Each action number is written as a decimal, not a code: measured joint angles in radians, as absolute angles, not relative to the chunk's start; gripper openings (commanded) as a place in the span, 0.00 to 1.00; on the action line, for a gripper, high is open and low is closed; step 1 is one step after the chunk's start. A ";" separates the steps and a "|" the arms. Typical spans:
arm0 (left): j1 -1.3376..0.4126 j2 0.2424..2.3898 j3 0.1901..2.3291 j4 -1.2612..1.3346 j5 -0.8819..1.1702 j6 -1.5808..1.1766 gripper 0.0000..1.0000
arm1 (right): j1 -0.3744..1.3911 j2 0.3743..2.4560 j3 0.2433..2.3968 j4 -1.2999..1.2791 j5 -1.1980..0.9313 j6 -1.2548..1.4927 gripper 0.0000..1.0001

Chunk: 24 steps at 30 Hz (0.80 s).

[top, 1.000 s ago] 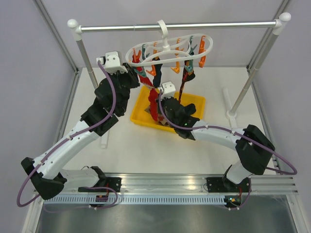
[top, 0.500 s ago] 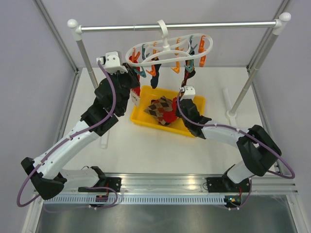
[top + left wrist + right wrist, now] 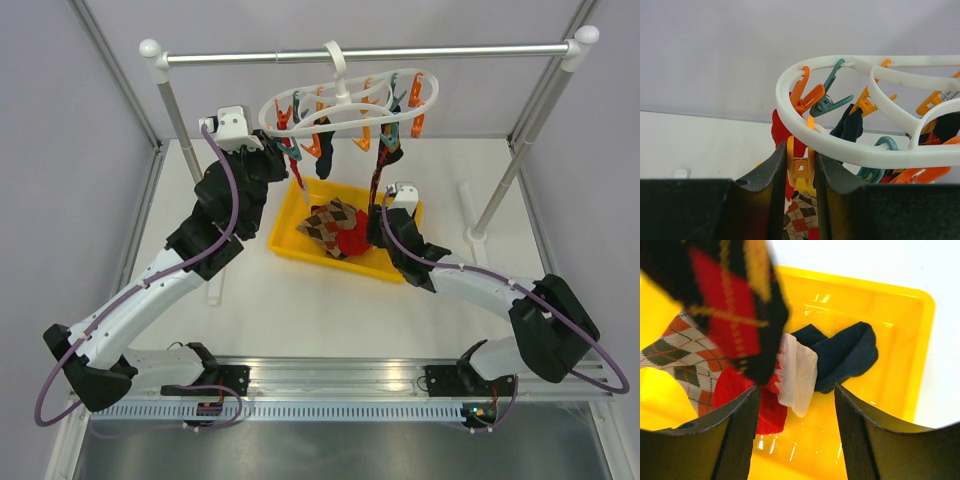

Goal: Remove the socks clipped to the hanger

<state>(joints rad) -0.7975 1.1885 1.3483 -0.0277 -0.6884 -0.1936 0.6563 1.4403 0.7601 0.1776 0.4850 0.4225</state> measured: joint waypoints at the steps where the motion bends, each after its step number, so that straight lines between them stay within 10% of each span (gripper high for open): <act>1: -0.797 1.188 1.348 -0.028 -0.686 -0.194 0.11 | 0.656 1.418 0.752 0.172 0.486 0.424 0.63; 11: -0.797 1.188 1.348 -0.028 -0.678 -0.194 0.11 | 0.656 1.303 0.724 0.166 0.484 0.437 0.34; 24: -0.797 1.188 1.348 -0.028 -0.674 -0.194 0.11 | 0.657 1.251 0.707 0.248 0.395 0.414 0.51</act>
